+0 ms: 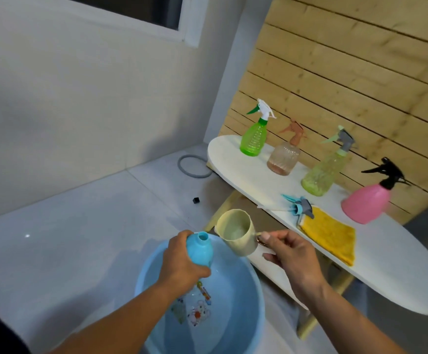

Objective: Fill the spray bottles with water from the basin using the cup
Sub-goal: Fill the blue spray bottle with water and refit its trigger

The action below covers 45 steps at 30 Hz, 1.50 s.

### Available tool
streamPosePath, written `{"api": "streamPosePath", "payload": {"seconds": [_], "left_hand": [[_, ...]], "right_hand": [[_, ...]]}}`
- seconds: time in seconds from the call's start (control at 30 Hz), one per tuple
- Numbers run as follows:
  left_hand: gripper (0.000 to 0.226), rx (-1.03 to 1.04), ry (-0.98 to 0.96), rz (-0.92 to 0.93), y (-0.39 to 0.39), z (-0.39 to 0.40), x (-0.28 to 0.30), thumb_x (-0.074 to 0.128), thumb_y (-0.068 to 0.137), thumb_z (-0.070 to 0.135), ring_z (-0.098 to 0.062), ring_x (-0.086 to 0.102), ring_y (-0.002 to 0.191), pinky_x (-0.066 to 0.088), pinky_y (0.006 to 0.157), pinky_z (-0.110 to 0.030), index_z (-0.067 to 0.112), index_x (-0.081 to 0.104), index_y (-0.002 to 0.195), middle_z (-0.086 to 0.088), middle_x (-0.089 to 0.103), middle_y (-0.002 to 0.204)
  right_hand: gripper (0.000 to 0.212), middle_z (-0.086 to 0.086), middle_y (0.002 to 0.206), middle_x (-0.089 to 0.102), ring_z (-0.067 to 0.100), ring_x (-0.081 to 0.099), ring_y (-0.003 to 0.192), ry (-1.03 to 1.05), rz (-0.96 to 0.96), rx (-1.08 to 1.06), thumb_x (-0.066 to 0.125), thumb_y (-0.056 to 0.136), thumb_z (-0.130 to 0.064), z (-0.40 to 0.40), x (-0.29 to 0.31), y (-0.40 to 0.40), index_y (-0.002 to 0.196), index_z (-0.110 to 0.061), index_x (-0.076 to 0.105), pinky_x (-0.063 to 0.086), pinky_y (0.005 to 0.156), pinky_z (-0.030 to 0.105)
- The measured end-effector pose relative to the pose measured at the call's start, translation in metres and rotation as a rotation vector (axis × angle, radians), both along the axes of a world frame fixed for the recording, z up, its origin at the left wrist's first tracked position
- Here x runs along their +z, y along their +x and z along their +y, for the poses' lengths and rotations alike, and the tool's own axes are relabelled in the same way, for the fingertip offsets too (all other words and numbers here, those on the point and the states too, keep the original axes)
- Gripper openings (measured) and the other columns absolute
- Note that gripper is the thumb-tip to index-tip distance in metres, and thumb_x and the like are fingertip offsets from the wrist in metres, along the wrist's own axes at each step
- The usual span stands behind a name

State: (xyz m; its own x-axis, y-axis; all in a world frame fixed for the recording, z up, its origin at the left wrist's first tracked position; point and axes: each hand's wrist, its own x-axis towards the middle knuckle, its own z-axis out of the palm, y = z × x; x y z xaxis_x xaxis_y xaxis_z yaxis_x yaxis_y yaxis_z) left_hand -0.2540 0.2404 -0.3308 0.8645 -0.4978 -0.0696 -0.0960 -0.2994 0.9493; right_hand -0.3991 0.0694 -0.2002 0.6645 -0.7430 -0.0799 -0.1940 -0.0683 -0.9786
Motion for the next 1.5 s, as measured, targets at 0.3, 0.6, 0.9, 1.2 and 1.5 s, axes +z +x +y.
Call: {"api": "streamPosePath", "payload": {"seconds": [0.3,0.6,0.9,1.2,1.5], "left_hand": [[0.098,-0.003,0.128,-0.012,-0.011,0.003,-0.019,0.093,0.048,0.026,-0.024,0.05,0.118,0.054,0.095,-0.044,0.033,0.047,0.134,0.005,0.046,0.124],[0.101,-0.035,0.154,-0.035,-0.019,0.001,-0.017,0.096,0.055,0.024,-0.023,0.048,0.121,0.053,0.096,-0.04,0.031,0.043,0.141,0.007,0.042,0.125],[0.099,-0.023,0.152,-0.056,-0.018,0.0,-0.013,0.097,0.057,0.026,-0.02,0.049,0.117,0.055,0.094,-0.039,0.032,0.043,0.139,0.006,0.046,0.128],[0.099,-0.046,0.154,-0.063,-0.019,-0.002,-0.011,0.095,0.057,0.027,-0.02,0.048,0.117,0.056,0.093,-0.04,0.032,0.043,0.141,0.01,0.04,0.123],[0.099,-0.026,0.151,-0.068,-0.019,-0.003,-0.011,0.096,0.057,0.029,-0.021,0.049,0.118,0.057,0.093,-0.042,0.032,0.043,0.14,0.006,0.046,0.128]], "right_hand": [[0.014,0.012,0.09,0.075,0.014,0.069,0.079,-0.117,0.009,0.013,0.077,0.086,-0.015,0.007,0.013,-0.011,0.092,-0.003,0.075,0.059,0.065,0.023],[0.011,0.013,0.091,0.075,0.012,0.067,0.077,-0.158,0.032,0.062,0.077,0.086,-0.013,0.012,0.02,-0.009,0.092,-0.003,0.076,0.059,0.066,0.023],[0.011,0.01,0.085,0.074,0.012,0.066,0.076,-0.188,0.047,0.09,0.078,0.085,-0.013,0.016,0.02,-0.004,0.09,-0.004,0.076,0.061,0.068,0.026],[0.006,0.001,0.081,0.075,0.009,0.066,0.071,-0.26,0.057,0.126,0.079,0.085,-0.013,0.022,0.021,-0.003,0.089,-0.01,0.077,0.059,0.068,0.024],[0.005,-0.005,0.083,0.074,0.008,0.065,0.072,-0.387,0.111,0.157,0.079,0.087,-0.019,0.026,0.029,-0.001,0.091,-0.021,0.077,0.06,0.073,0.028]]}}
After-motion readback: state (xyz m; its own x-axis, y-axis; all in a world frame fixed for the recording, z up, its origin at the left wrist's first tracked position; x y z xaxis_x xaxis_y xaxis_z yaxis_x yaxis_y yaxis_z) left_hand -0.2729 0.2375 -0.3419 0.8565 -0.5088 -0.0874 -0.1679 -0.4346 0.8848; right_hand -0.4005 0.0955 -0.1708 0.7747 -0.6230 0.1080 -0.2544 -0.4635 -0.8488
